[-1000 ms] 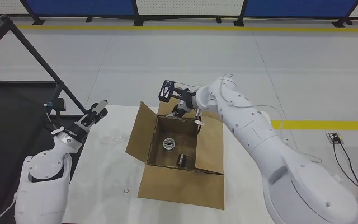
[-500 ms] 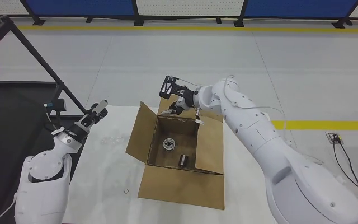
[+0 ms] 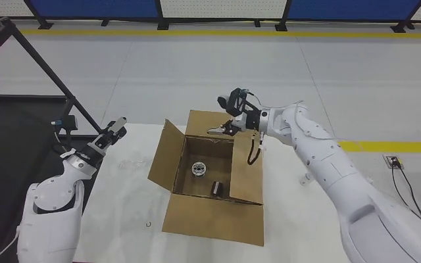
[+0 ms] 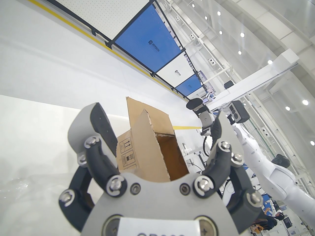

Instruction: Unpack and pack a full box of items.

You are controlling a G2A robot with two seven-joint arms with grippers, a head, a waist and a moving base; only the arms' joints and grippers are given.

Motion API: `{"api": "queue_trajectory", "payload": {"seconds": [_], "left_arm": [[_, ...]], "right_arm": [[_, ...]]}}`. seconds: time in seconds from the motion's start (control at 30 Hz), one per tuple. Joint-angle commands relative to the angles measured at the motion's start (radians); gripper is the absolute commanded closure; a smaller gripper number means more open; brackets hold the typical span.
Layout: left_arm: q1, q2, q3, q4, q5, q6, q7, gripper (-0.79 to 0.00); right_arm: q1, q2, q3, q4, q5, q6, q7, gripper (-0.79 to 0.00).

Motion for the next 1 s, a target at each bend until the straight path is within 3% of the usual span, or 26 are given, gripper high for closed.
{"api": "queue_trajectory", "payload": {"seconds": [0.0,0.2,0.33,0.47,0.6,0.73,0.97], "left_arm": [[0.0,0.0,0.0,0.0,0.0,0.0,0.0,-0.785],[0.0,0.0,0.0,0.0,0.0,0.0,0.0,-0.785],[0.0,0.0,0.0,0.0,0.0,0.0,0.0,-0.785],[0.0,0.0,0.0,0.0,0.0,0.0,0.0,-0.785],[0.0,0.0,0.0,0.0,0.0,0.0,0.0,-0.785],[0.0,0.0,0.0,0.0,0.0,0.0,0.0,-0.785],[0.0,0.0,0.0,0.0,0.0,0.0,0.0,-0.785]], "right_arm": [[-0.044,0.043,0.04,-0.059,-0.009,0.034,0.01,-0.785],[-0.284,0.202,0.256,-0.383,0.008,0.136,0.146,-0.785],[-0.548,0.307,0.483,-0.733,0.031,0.202,0.305,-0.785],[-0.829,0.377,0.709,-1.036,0.045,0.274,0.491,-0.785],[-1.04,0.41,0.872,-1.183,0.046,0.362,0.651,-0.785],[-1.179,0.425,0.978,-1.209,0.044,0.449,0.758,-0.785],[-1.203,0.424,0.999,-1.125,0.025,0.632,0.915,-0.785]]}}
